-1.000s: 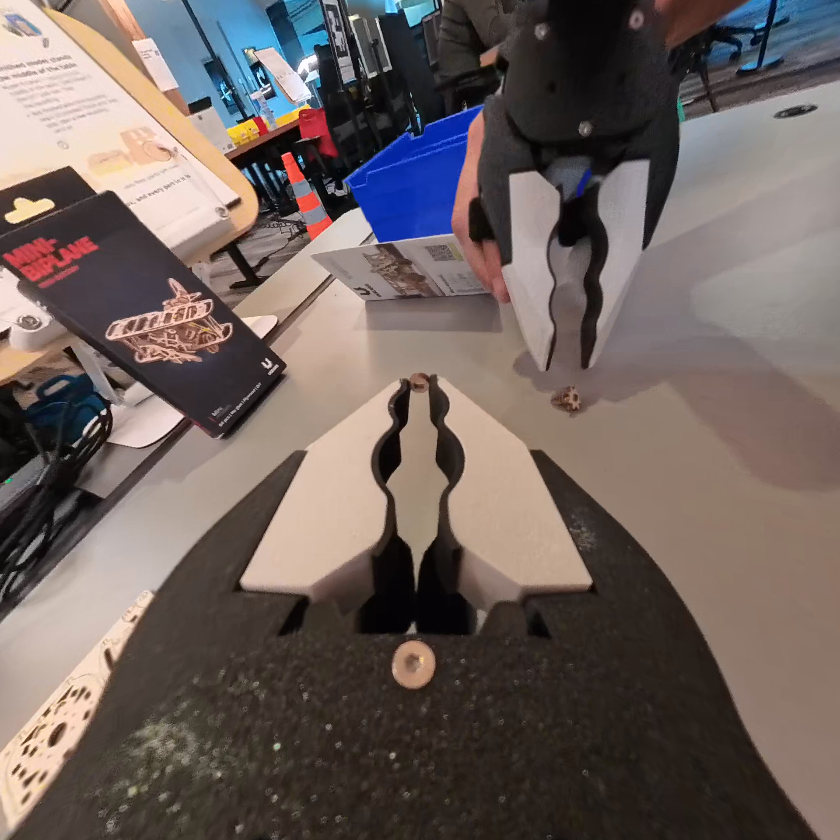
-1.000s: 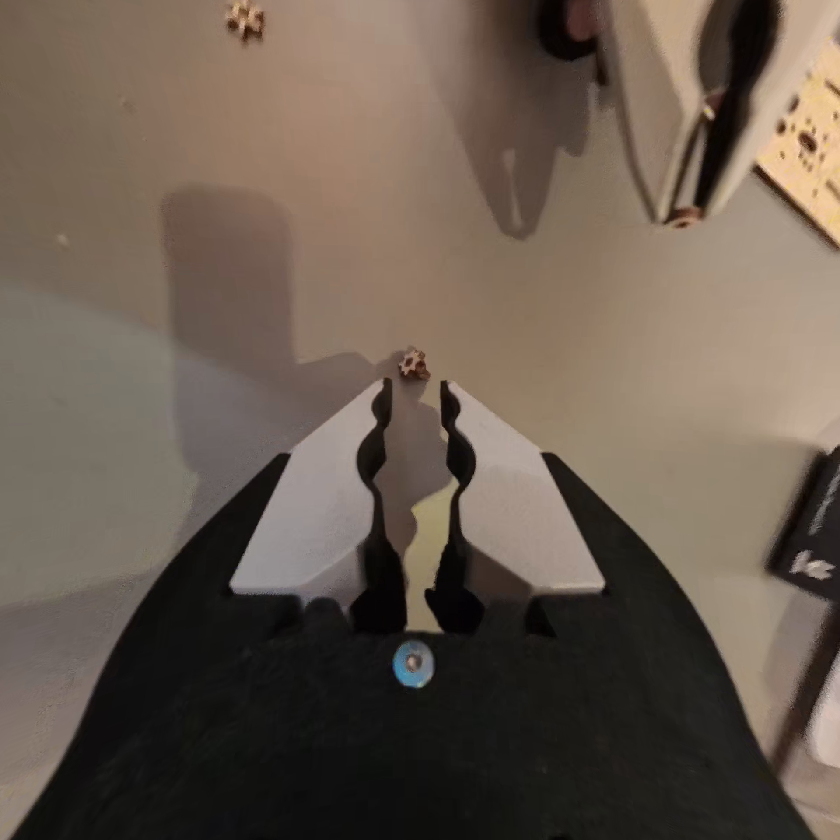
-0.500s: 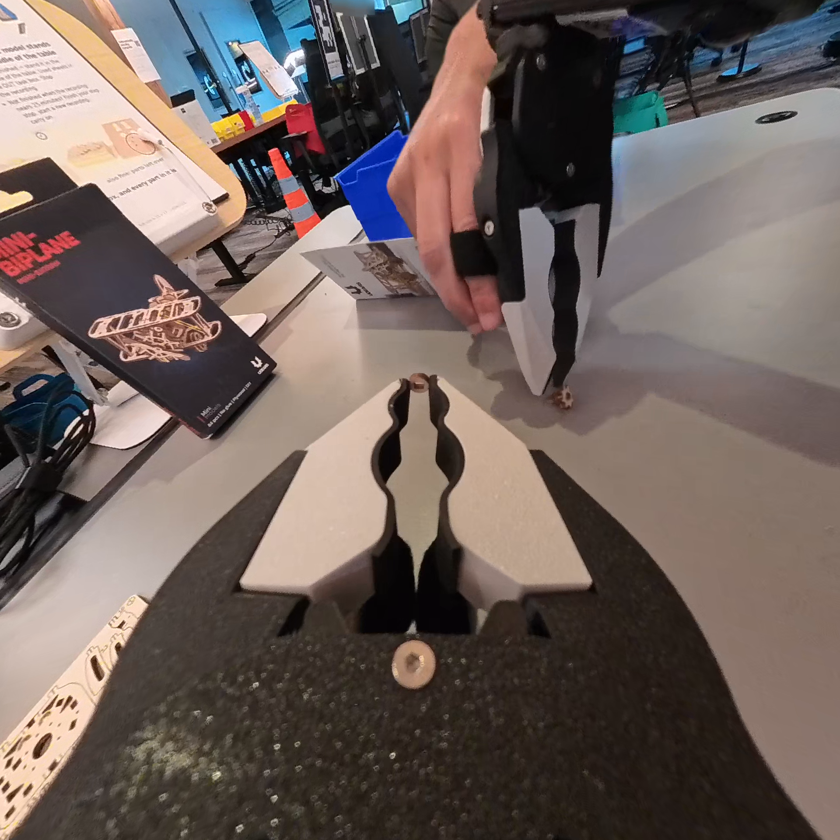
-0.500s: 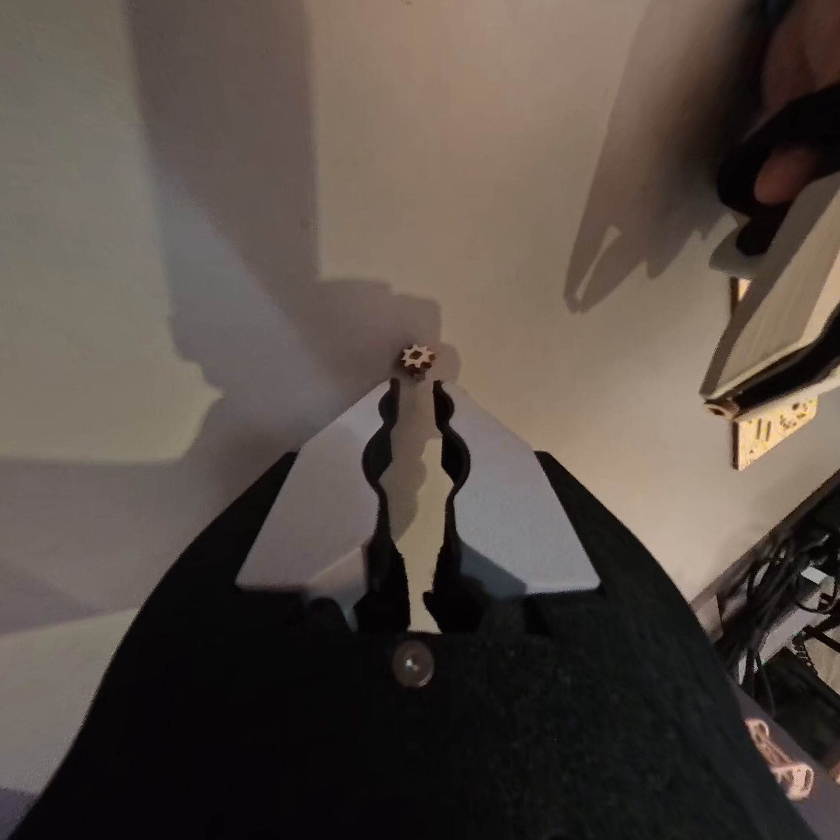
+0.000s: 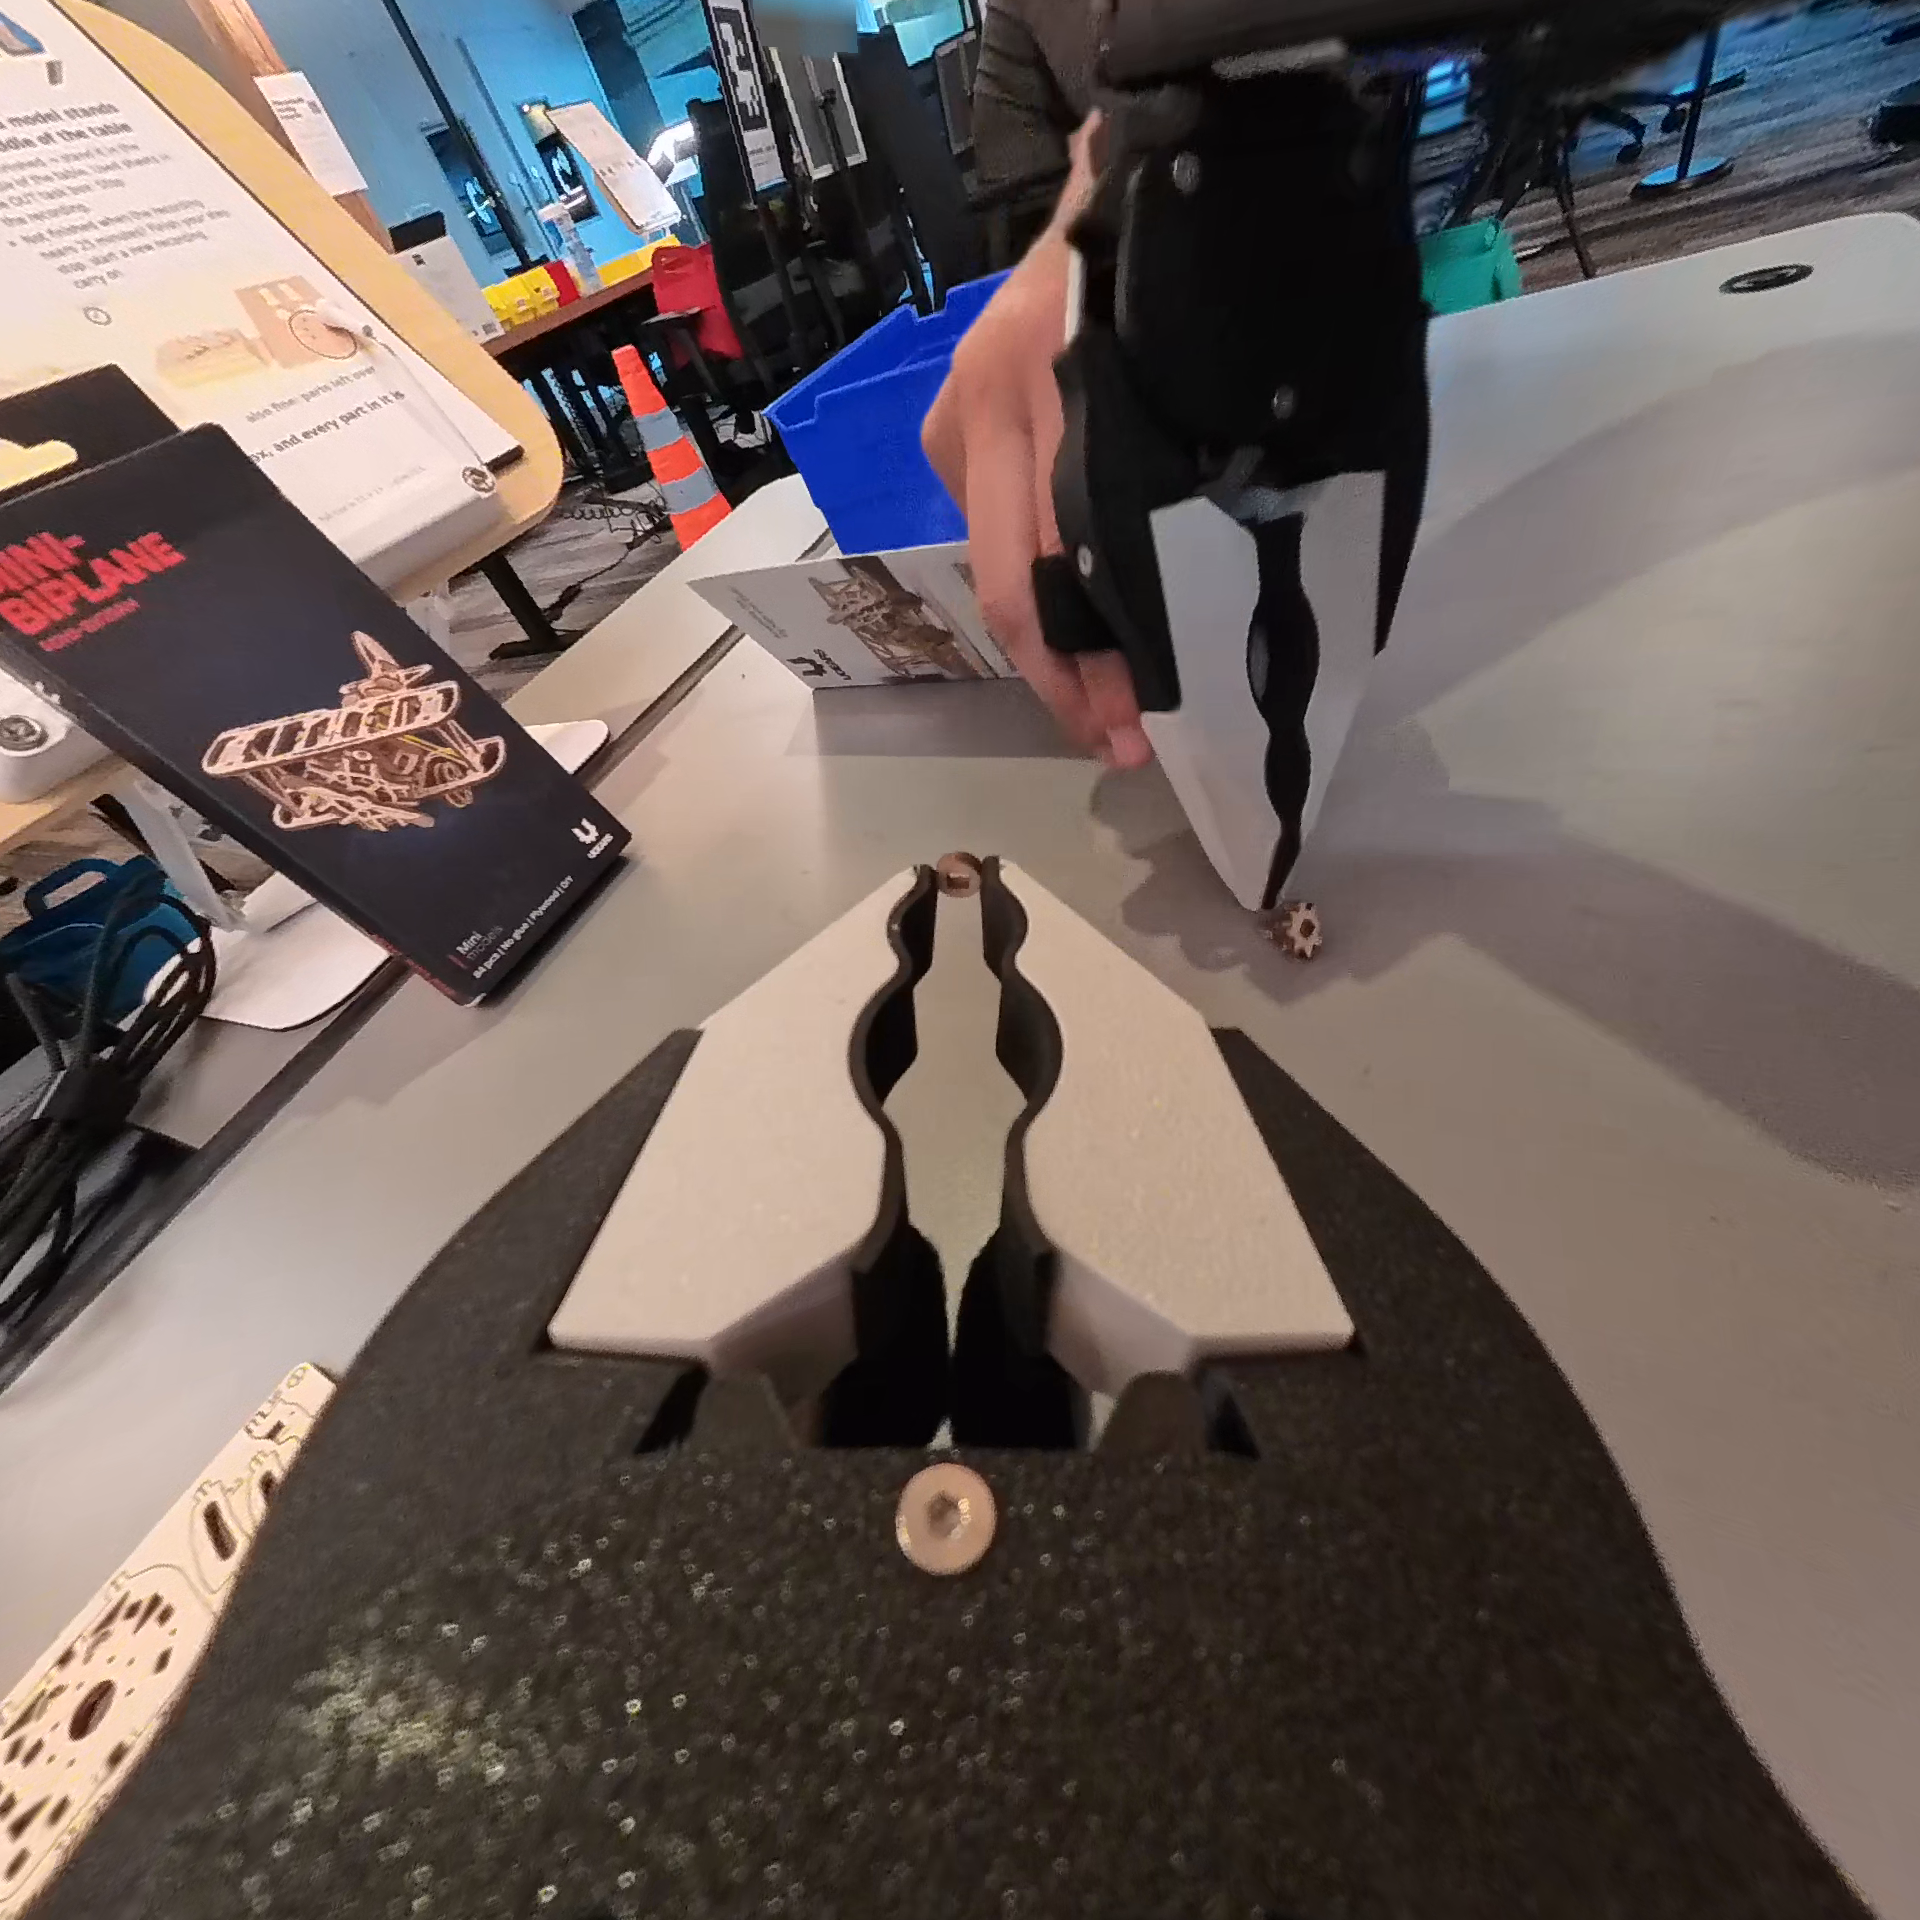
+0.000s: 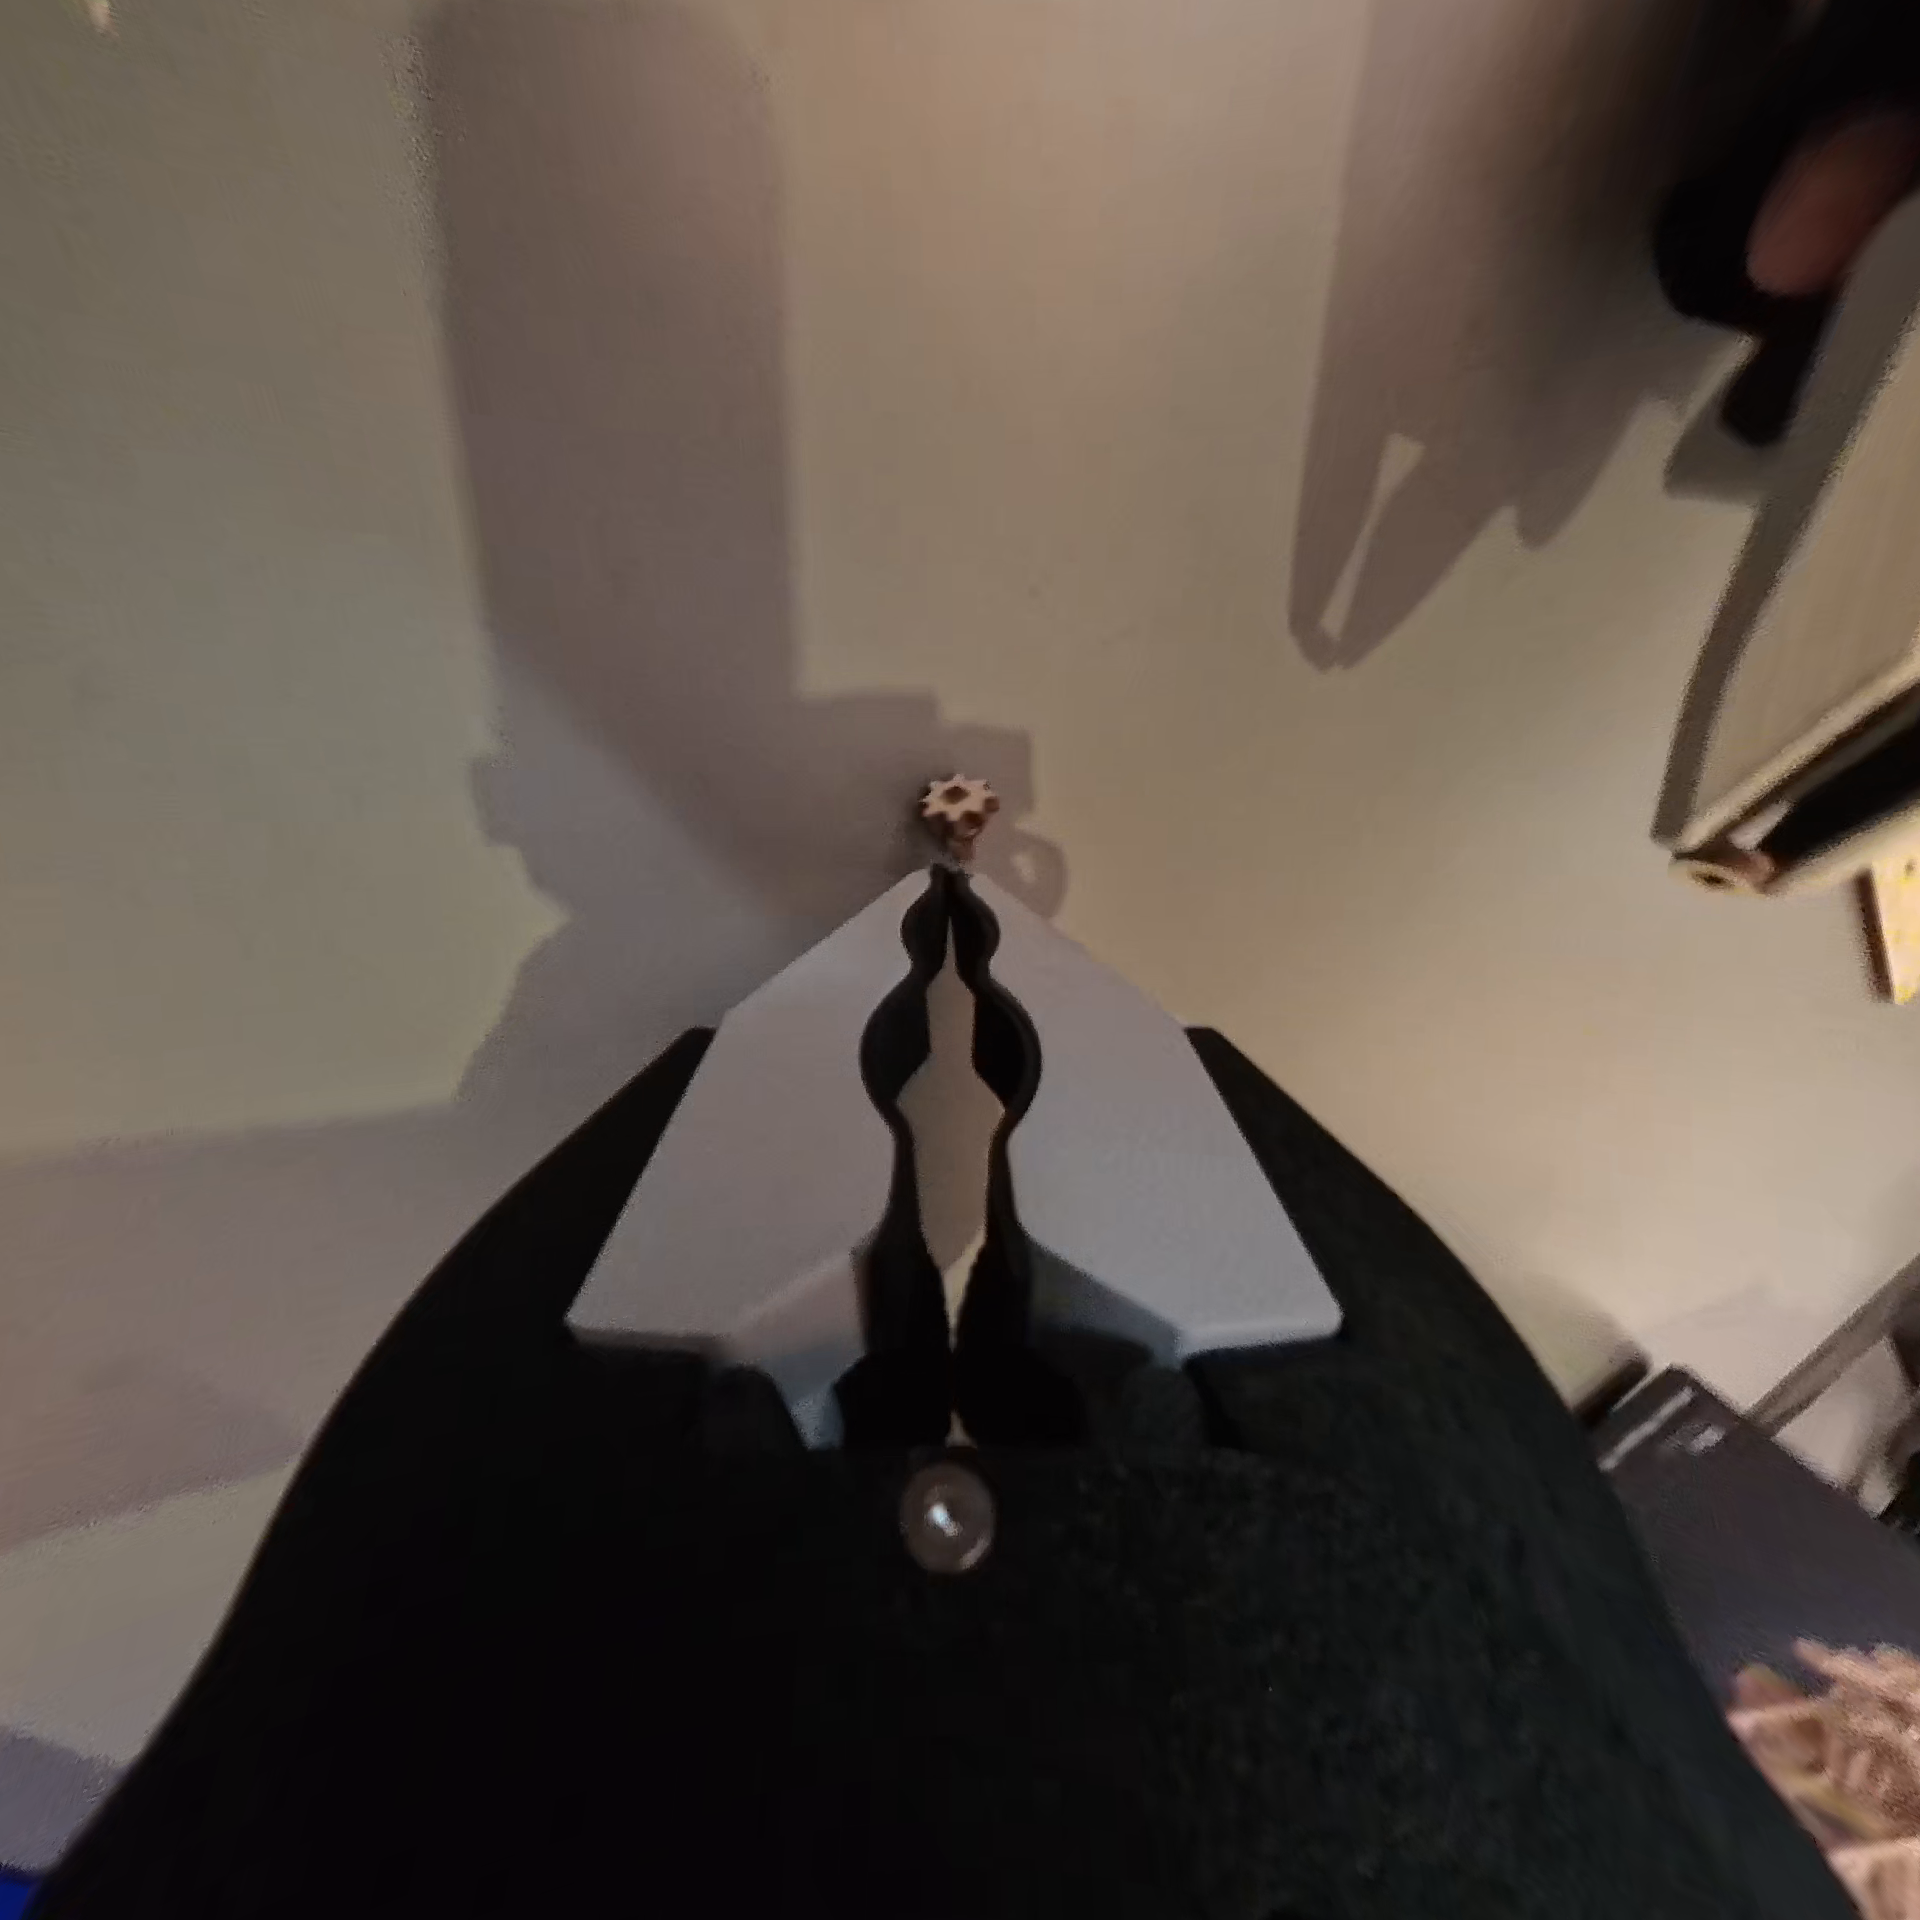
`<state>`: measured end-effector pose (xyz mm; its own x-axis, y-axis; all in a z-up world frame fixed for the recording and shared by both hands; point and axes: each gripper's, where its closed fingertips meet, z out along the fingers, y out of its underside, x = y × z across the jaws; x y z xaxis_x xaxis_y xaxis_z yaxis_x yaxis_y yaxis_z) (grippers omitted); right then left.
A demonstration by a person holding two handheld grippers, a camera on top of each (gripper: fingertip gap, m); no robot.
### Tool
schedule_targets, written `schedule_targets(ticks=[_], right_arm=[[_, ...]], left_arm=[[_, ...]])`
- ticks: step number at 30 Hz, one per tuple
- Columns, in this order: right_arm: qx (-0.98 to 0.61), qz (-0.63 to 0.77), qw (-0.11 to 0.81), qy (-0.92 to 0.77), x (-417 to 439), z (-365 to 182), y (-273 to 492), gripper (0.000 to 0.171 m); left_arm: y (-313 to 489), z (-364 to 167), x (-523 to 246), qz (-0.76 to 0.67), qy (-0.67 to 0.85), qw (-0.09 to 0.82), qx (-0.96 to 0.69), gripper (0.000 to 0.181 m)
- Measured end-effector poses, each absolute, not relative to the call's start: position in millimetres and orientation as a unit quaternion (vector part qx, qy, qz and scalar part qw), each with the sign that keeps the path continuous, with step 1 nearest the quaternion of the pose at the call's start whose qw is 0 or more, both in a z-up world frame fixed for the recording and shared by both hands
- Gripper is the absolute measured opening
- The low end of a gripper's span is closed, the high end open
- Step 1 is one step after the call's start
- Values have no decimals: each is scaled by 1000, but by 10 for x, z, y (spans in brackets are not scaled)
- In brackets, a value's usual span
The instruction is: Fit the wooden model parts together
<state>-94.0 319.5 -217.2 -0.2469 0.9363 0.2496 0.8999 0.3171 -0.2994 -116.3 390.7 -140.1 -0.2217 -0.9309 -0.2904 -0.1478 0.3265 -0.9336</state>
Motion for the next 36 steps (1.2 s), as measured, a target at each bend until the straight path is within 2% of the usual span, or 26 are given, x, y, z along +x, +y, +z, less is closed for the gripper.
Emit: schedule_targets(ticks=[4, 8, 15, 30, 36], right_arm=[[-657, 48, 231, -716, -986, -2062, 3158, 0], [-632, -8, 259, -730, -891, -2070, 3206, 6], [-591, 8, 195, -782, -937, -2175, 3254, 12], [-674, 85, 216, -701, -1024, -2141, 3212, 9], [-642, 59, 217, -733, -1040, -2179, 3243, 7]], left_arm=[[3896, -1415, -1159, -408, 667, 474, -405, 6], [3884, -1430, -1153, -403, 671, 475, -402, 6], [3882, -1434, -1153, -400, 672, 476, -401, 6], [3891, -1428, -1154, -407, 670, 471, -404, 6], [3886, -1433, -1153, -405, 672, 471, -403, 6]])
